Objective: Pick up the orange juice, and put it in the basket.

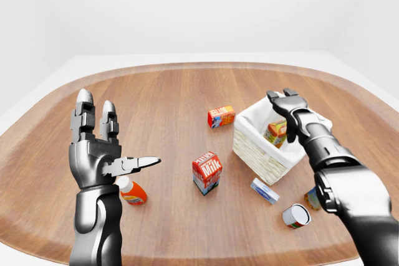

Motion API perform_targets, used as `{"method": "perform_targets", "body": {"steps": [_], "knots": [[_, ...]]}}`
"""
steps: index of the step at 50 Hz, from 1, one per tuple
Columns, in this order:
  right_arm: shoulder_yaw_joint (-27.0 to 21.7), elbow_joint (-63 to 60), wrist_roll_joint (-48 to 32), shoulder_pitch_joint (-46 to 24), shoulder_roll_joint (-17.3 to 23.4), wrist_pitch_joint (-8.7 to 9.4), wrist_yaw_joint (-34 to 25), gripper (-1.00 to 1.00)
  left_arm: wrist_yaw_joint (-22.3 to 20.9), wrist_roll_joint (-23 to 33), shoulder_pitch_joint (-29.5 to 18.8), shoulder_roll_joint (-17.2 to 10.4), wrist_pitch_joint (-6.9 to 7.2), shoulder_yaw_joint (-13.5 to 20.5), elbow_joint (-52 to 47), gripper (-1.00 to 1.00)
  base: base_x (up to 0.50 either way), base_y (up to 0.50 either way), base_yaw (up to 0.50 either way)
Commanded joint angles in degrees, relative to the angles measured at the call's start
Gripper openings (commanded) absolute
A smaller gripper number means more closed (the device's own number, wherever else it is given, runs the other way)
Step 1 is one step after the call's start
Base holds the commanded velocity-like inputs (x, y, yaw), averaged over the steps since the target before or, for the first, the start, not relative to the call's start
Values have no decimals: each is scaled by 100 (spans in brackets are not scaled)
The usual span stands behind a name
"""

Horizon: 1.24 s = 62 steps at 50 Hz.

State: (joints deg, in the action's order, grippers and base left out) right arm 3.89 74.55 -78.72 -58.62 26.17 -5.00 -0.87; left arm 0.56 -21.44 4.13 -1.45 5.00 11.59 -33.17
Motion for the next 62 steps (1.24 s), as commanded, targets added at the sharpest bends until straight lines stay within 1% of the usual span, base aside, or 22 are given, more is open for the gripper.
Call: {"method": "perform_targets", "body": {"steps": [1,19,46,62], "knots": [[-28,-71,24,-126,63,0,-143,100,0,0,0,0,0,0,0,100,0,0,0],[-58,-153,60,-244,138,0,-329,100,0,0,0,0,0,0,0,100,0,0,0],[-87,-203,93,-308,210,0,-433,100,0,0,0,-1,0,0,0,100,0,0,0],[-132,-294,153,-449,290,0,-689,100,0,0,0,0,0,0,0,100,0,0,0]]}}
